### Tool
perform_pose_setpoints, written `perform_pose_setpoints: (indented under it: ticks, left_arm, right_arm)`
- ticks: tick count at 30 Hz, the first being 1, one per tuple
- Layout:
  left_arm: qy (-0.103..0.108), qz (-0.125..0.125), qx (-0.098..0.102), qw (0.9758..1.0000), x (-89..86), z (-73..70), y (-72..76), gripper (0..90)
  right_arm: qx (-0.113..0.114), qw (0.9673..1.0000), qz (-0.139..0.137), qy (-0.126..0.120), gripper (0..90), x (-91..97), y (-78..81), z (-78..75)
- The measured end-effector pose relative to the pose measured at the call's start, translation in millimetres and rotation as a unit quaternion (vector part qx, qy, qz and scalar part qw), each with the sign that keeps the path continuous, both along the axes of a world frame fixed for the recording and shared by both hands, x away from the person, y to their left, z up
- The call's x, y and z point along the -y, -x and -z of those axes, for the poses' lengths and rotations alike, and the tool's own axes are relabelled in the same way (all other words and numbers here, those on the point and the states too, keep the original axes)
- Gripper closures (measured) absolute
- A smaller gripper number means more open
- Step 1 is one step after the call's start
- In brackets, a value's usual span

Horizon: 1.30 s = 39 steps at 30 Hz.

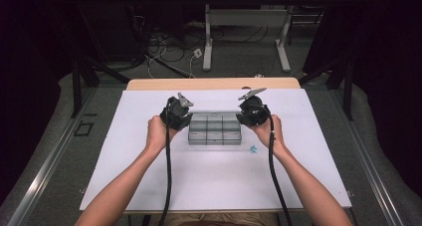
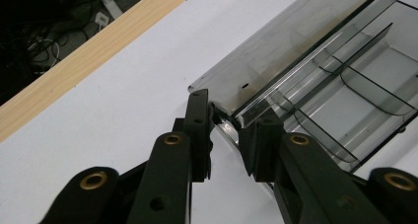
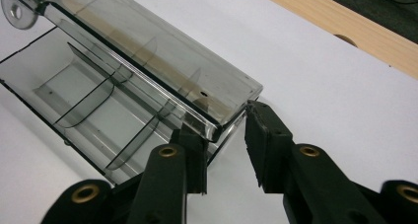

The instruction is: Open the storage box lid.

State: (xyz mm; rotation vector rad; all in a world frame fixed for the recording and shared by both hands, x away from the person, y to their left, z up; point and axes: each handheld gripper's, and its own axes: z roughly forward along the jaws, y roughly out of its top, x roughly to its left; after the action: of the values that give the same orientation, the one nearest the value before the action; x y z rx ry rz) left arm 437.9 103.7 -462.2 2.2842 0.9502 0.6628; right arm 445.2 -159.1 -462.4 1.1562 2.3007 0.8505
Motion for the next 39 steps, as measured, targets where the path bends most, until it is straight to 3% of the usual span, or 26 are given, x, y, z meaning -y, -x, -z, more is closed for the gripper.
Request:
perform_pose_setpoints:
  ticks: [14,22,39]
  left_arm:
    - [0.007,-0.003,-0.014,0.9999,0.0,-5.0,-16.2,78.5]
    - [0.016,-0.01,-0.022,0.9996,-0.8,-3.4,-25.3,79.2]
    - [0.008,-0.02,-0.024,0.9995,2.8,1.8,-45.8,80.0]
  right_arm:
    - [-0.012,0.9999,0.005,0.002,75.9,-1.4,-16.7,-8.3]
    - [-0.026,0.9995,0.016,-0.002,77.6,-0.8,-27.0,-6.1]
    - [-0.033,0.9987,0.036,-0.013,78.9,-0.8,-48.2,2.1]
